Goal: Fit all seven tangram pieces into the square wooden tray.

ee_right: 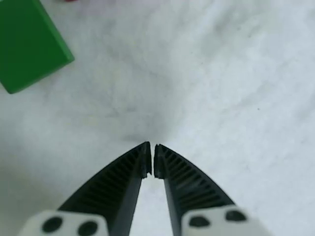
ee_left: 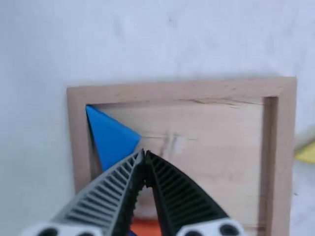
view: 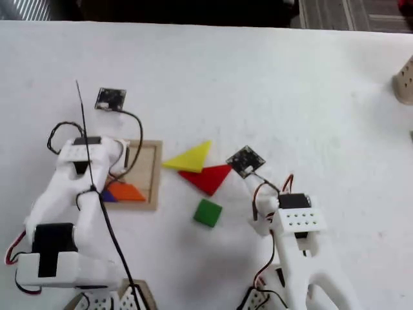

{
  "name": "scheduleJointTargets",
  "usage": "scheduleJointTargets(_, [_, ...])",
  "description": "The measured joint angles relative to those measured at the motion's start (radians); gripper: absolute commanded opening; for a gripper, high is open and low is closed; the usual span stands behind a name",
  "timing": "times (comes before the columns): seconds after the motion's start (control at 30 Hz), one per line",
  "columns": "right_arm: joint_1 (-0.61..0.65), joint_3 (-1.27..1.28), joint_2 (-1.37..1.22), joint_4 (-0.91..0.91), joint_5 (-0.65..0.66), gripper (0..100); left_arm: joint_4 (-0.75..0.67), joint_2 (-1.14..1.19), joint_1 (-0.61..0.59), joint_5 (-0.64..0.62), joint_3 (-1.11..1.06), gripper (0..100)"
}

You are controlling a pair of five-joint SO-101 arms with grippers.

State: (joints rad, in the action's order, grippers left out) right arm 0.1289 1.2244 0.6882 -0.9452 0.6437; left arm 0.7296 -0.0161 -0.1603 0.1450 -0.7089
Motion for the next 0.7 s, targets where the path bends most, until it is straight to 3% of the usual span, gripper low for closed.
scheduleJointTargets(0.5, [0.000, 0.000, 0.000, 0.000, 0.035, 1.8, 0.081, -0.035, -0.014, -0.002, -0.038, 2])
scheduleJointTargets(0.7, [0.000, 0.000, 0.000, 0.000, 0.037, 1.8, -0.023, -0.213, -0.014, 0.000, -0.218, 2])
